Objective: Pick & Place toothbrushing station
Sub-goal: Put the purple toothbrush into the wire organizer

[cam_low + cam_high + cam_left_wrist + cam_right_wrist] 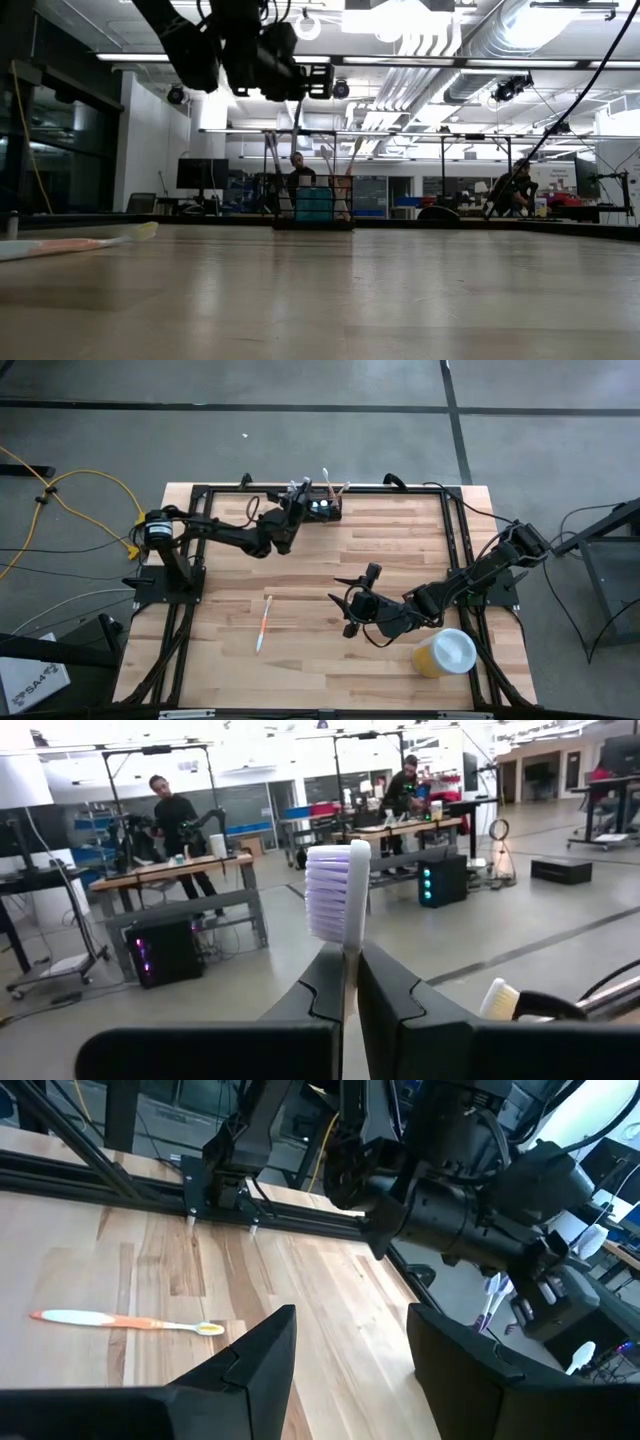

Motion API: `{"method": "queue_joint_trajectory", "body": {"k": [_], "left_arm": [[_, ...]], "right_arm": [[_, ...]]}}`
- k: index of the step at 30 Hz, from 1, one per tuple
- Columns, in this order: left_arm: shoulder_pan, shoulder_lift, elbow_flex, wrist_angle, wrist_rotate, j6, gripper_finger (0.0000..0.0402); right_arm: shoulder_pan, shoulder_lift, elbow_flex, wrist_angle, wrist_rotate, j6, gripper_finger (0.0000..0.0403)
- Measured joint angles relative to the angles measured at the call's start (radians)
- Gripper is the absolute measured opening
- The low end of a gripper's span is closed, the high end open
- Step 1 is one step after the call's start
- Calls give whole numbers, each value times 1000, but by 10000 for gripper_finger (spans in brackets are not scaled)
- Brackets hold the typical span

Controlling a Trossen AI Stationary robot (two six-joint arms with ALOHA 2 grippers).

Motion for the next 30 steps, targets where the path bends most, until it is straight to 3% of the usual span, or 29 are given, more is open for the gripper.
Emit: {"method": "queue_joint_trajectory", "body": {"k": [15,30], "left_arm": [[47,4,1,-147,-17,-180,2],[100,22,1,-301,46,-373,2]], "right_arm": [[0,0,0,-27,0,22,185],[0,0,0,-27,0,23,185]]}}
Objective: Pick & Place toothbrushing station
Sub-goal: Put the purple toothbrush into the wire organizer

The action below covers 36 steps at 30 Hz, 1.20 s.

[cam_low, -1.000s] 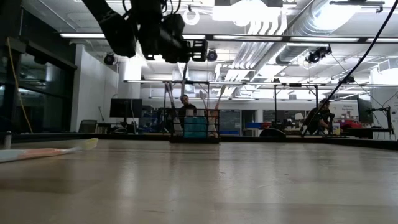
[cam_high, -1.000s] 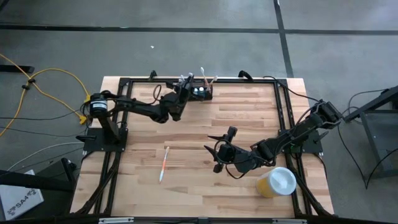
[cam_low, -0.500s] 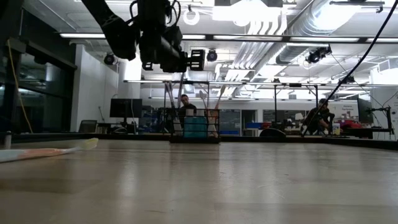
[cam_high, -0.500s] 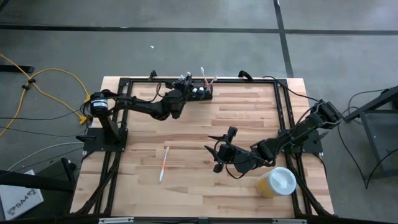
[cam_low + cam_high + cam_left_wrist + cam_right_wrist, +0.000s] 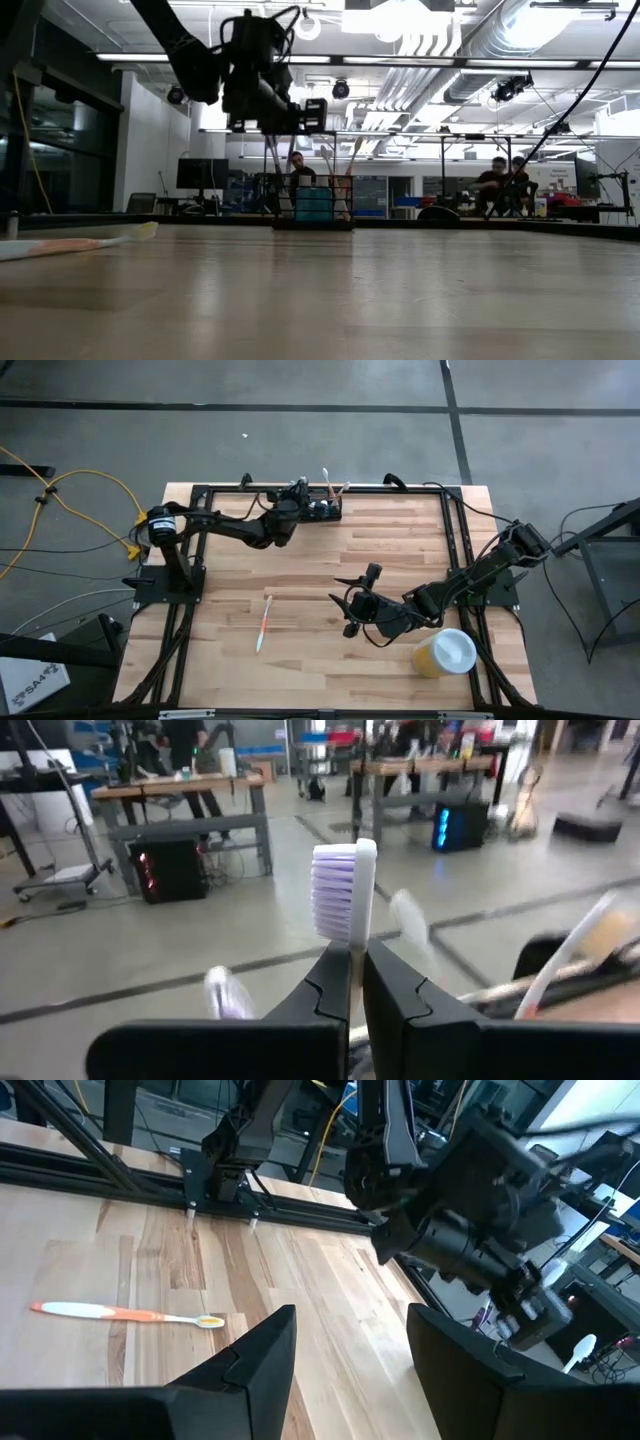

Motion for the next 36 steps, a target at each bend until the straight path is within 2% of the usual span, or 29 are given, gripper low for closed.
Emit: {"method": "queue_joint_trajectory", "body": {"k": [8,29,36], "left_arm": [[5,63,0,12,-1,-29,3],[17,63,0,8,65,-18,20],[35,63,0,-23,73,-19,57]], "right_arm": [[0,0,0,0,-1,0,185],[0,0,0,0,-3,0,185],[8,0,0,0,-3,-1,185]]}}
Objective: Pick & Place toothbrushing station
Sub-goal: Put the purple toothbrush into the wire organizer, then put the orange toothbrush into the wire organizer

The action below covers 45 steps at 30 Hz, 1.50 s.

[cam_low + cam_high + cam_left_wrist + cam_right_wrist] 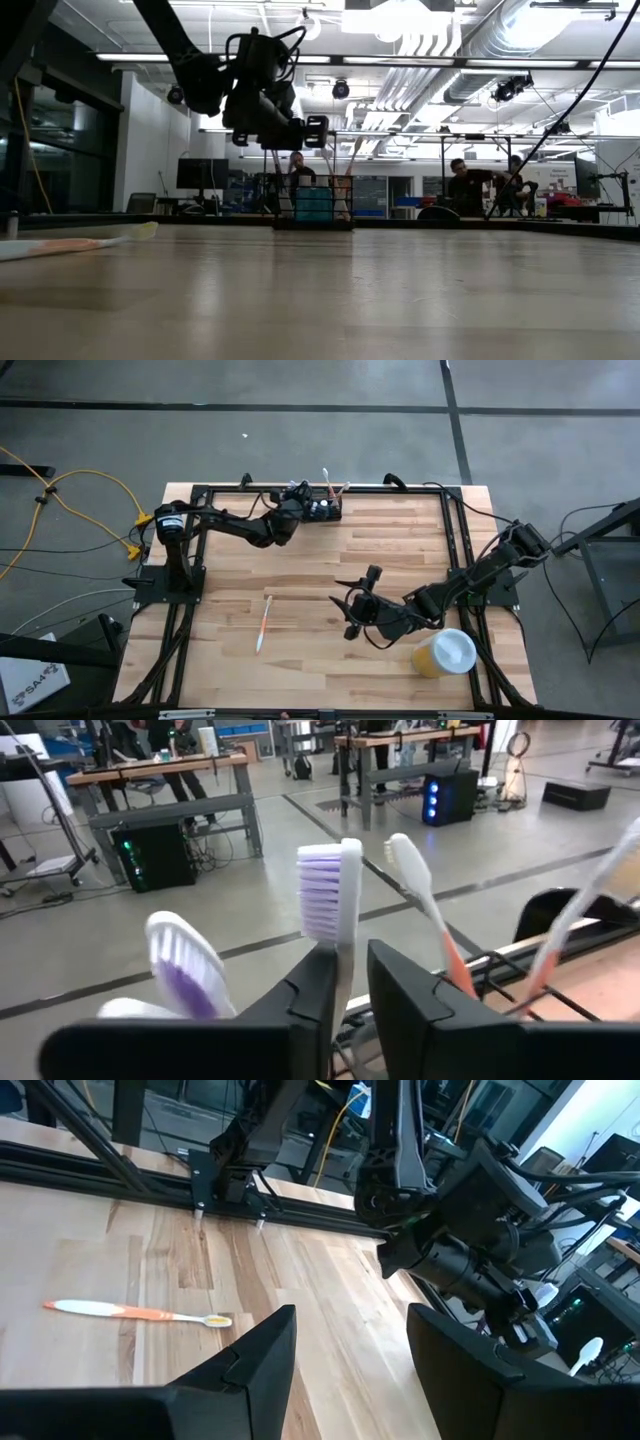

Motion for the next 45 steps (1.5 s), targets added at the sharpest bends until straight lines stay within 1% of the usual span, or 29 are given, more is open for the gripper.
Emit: {"method": "queue_joint_trajectory", "body": {"k": [5,10,12,16,21,29,33,37,41,45], "left_arm": [[2,0,0,-2,11,-6,86],[1,0,0,-5,12,-26,96],[-4,0,0,-5,5,-28,97],[-29,0,0,-5,-69,-29,97],[-51,0,0,-6,-81,-43,97],[-69,0,0,-23,-149,-56,97],[-69,-1,0,-74,-151,-104,97],[-70,-1,0,-143,-173,-160,97],[-92,-1,0,-146,-175,-181,97],[-125,-1,0,-144,-242,-155,97]], "right_arm": [[9,0,0,0,6,-4,185],[8,0,0,-1,6,-4,185],[8,0,0,-1,6,-4,185],[9,0,0,-3,6,-4,185],[9,0,0,-7,7,-4,185],[26,0,0,-7,8,-3,185],[37,0,0,-8,8,-3,185],[50,0,0,-8,9,-3,185],[59,0,0,-8,11,-4,185],[59,0,0,-11,10,-1,185]]}}
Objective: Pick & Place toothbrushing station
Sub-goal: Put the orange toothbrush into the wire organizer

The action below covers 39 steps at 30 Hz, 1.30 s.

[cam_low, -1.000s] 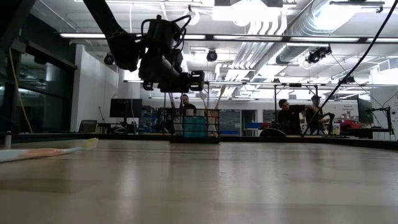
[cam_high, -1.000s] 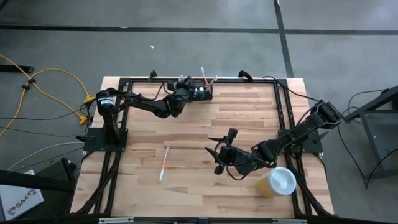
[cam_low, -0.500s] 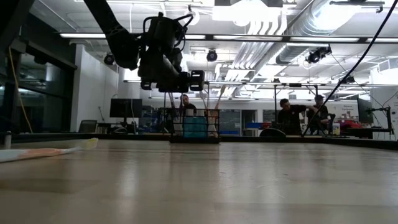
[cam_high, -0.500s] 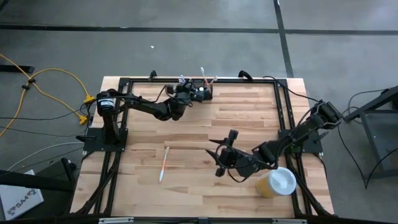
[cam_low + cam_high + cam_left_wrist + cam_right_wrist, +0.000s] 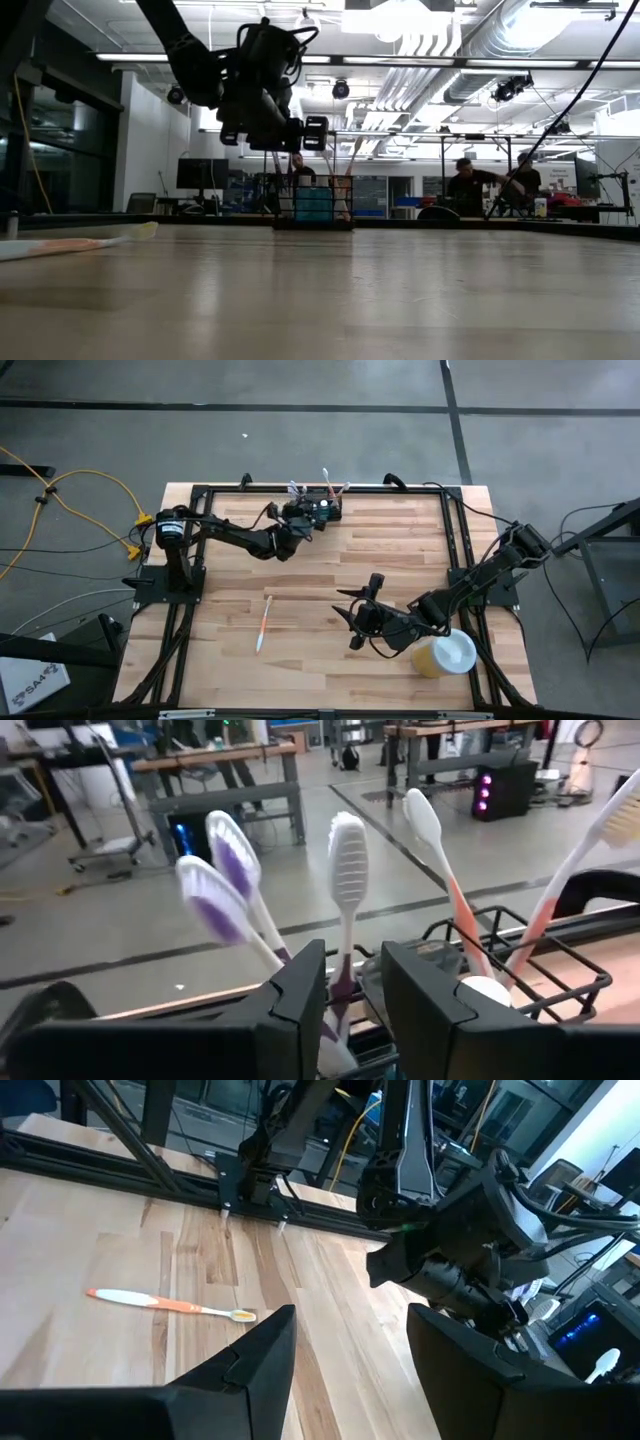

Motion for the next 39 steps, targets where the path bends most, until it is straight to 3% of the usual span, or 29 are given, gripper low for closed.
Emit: {"method": "queue_joint_trajectory", "body": {"k": [15,21,29,35,39], "left_arm": [[-144,0,0,9,-60,30,97],[-311,-39,-1,2,-75,130,97],[-572,-236,-1,-98,-121,238,97],[-739,-376,-1,-357,-49,77,97],[-830,-420,-2,-472,-95,-107,97]], "right_arm": [[21,0,0,-5,0,1,185],[20,0,0,-50,1,20,185],[24,0,0,-156,0,116,185],[25,0,0,-165,-60,136,185],[25,0,0,-164,-77,139,185]]}}
